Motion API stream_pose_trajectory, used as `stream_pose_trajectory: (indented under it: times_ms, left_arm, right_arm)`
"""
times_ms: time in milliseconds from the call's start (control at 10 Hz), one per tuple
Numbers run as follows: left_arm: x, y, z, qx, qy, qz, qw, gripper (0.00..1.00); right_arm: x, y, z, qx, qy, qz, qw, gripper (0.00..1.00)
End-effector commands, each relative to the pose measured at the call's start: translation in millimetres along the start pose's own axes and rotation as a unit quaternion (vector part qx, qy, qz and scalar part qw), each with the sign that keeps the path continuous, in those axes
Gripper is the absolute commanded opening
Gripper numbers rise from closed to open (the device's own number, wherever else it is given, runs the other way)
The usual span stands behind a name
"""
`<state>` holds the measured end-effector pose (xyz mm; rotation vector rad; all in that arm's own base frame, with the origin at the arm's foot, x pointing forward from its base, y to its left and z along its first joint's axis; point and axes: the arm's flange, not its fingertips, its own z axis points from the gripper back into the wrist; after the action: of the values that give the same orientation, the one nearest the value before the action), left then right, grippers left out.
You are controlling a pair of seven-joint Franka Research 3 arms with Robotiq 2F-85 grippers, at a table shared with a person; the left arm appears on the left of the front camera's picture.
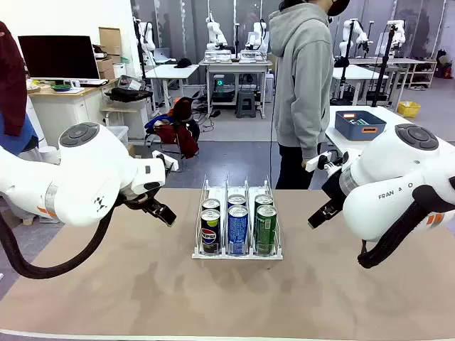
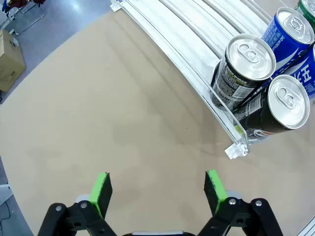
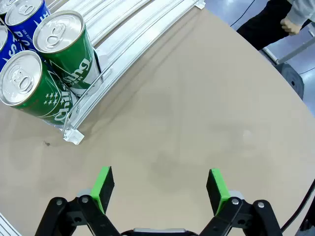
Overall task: Fill the beverage cans into the dispenser.
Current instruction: Pick up the Ionic drink handed by the human.
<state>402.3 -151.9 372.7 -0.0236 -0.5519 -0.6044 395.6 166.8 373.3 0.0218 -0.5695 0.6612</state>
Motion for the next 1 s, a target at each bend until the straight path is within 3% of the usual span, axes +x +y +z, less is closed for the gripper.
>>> stream_pose_trajectory:
  times_ms: [0,900]
  left_arm:
    - [0.0,0.0,0.0,0.000,0.000,0.000,1.000,1.00]
    - [0.0,0.0,0.0,0.000,0.000,0.000,1.000,1.00]
  right_arm:
    - [0.0,0.0,0.0,0.000,0.000,0.000,1.000,1.00]
    - [0.0,0.0,0.0,0.000,0.000,0.000,1.000,1.00]
